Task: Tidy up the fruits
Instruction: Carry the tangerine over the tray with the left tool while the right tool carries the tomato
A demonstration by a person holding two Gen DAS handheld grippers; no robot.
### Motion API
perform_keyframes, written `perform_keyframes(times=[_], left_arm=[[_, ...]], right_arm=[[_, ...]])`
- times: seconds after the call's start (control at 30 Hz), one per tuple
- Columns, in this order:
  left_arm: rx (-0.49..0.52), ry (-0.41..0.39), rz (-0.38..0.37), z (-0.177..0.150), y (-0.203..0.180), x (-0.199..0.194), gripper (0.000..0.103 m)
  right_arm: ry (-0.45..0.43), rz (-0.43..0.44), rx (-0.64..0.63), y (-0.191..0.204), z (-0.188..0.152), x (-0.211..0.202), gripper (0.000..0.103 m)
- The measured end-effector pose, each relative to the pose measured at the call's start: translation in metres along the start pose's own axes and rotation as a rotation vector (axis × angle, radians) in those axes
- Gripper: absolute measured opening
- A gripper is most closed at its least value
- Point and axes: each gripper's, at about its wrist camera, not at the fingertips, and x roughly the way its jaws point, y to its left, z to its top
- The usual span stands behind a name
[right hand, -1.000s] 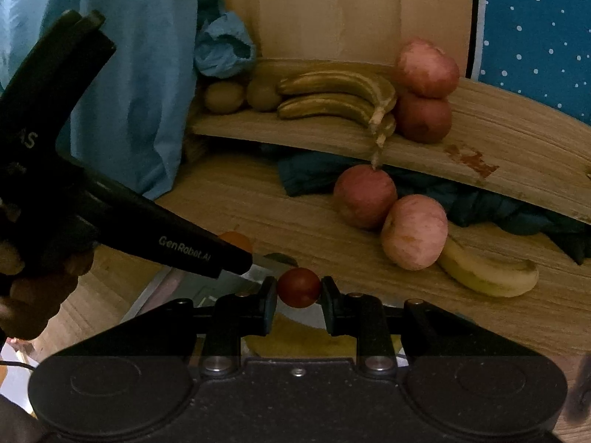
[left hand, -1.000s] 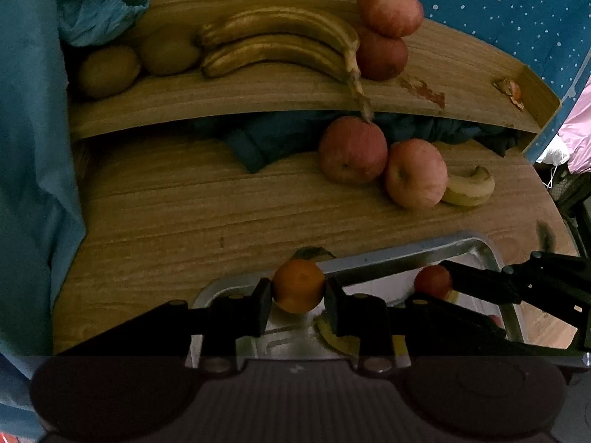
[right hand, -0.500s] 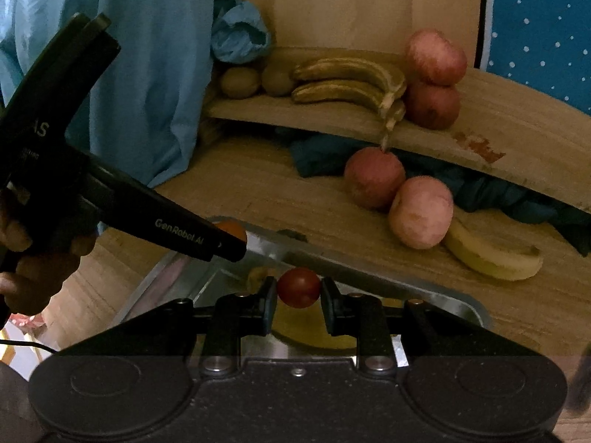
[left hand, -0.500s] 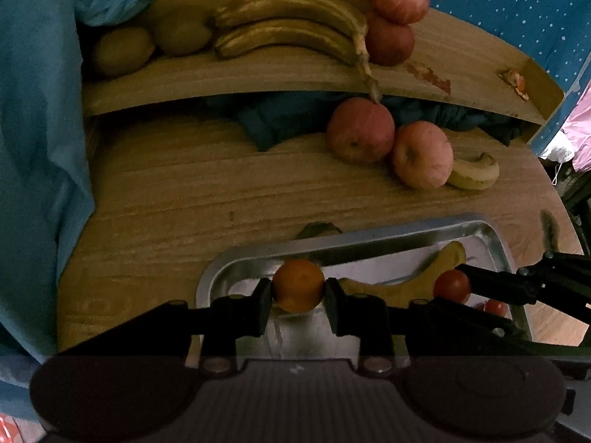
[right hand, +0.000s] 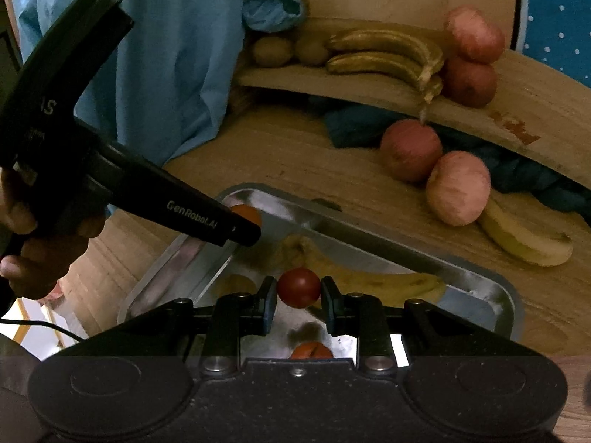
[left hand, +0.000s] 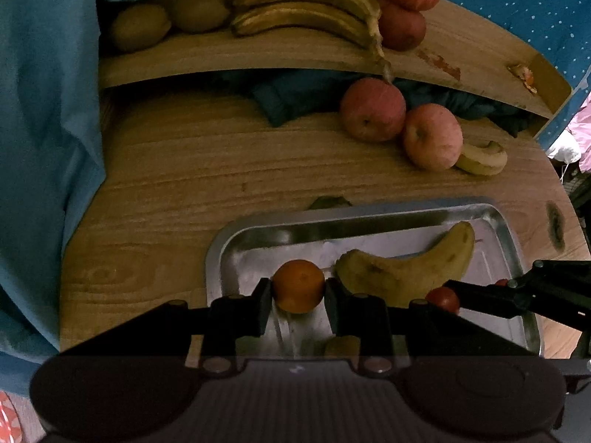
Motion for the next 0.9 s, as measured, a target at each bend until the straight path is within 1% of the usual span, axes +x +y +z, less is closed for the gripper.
perform_keyframes(times=[0.67,0.9], left_arm=[[-0.021,0.025,0.023,-0.008,0.004,0.002,0.034],[-0.024,0.032,0.026,-0.008,0.005,0.004,0.034]], right_arm=[[0.061,0.051,-0.028,0.005,-0.002,0.013,0.027],[0.075,0.054,-0.029,0.004,-0.002,0.016,0.029]])
